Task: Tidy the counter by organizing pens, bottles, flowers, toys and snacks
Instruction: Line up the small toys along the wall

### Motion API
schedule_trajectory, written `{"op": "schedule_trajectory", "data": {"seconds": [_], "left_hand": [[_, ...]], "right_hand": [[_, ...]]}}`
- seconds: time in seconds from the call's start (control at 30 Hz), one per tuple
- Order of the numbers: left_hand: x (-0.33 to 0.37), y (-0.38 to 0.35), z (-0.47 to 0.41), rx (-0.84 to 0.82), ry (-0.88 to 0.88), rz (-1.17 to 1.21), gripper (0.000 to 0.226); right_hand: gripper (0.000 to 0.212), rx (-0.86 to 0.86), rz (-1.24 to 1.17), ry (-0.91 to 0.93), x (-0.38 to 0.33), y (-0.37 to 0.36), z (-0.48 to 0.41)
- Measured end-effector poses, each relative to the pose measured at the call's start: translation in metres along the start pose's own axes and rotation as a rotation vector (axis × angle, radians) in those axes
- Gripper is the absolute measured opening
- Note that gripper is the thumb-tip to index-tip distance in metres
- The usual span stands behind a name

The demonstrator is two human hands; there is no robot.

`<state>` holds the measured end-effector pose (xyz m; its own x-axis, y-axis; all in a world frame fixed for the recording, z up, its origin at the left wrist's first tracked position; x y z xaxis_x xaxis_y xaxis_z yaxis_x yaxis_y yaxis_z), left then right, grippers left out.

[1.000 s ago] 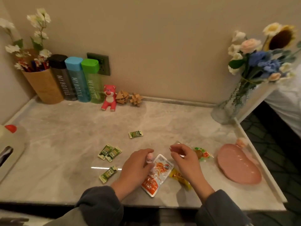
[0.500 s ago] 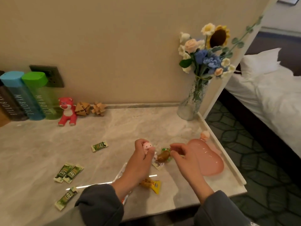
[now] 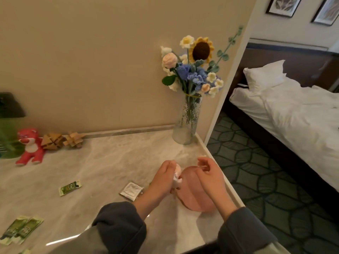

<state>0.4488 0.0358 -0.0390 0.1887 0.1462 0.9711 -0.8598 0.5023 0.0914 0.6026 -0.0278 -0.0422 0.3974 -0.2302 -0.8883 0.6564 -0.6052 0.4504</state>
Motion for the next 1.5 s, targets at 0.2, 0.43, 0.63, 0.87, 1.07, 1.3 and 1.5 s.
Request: {"op": "schedule_trajectory", "data": {"seconds": [0.2, 0.43, 0.63, 0.87, 1.07, 1.3, 1.5], "left_hand": [[0.007, -0.018, -0.022, -0.045, 0.089, 0.007, 0.040], [0.009, -0.030, -0.052, -0.097, 0.226, 0.013, 0.034], [0.009, -0.016, -0.059, -0.082, 0.121, 0.008, 0.034], [0.009, 0.005, -0.061, 0.020, 0.030, 0.100, 0.030], [0.006, 0.050, -0.057, 0.162, -0.035, 0.072, 0.038], [0.001, 0.142, -0.052, 0.372, -0.100, 0.010, 0.039], [-0.001, 0.212, -0.058, 0.451, -0.113, -0.106, 0.042]], "right_hand": [[0.032, 0.037, 0.081, 0.032, 0.013, 0.008, -0.024], [0.056, 0.005, 0.216, -0.002, 0.025, 0.008, -0.050], [0.052, -0.084, 0.283, -0.047, 0.033, -0.003, -0.063], [0.045, -0.087, 0.165, 0.027, 0.019, -0.018, -0.074], [0.046, -0.248, 0.007, 0.039, -0.011, -0.063, -0.076], [0.039, -0.445, 0.018, 0.155, -0.062, -0.141, -0.070], [0.036, -0.535, -0.016, 0.202, -0.103, -0.208, -0.070]]}}
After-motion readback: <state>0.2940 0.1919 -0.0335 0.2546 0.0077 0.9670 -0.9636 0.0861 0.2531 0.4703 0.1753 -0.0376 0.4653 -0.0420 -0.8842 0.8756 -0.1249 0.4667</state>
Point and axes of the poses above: each hand's wrist, its own z-axis away from the middle knuckle, its own y-axis out of the back of the hand, x = y × z, the point moved 3 cm from there along -z, towards the middle knuckle, and after that the axes turned 1 degree about -z, right-handed, at the moved point
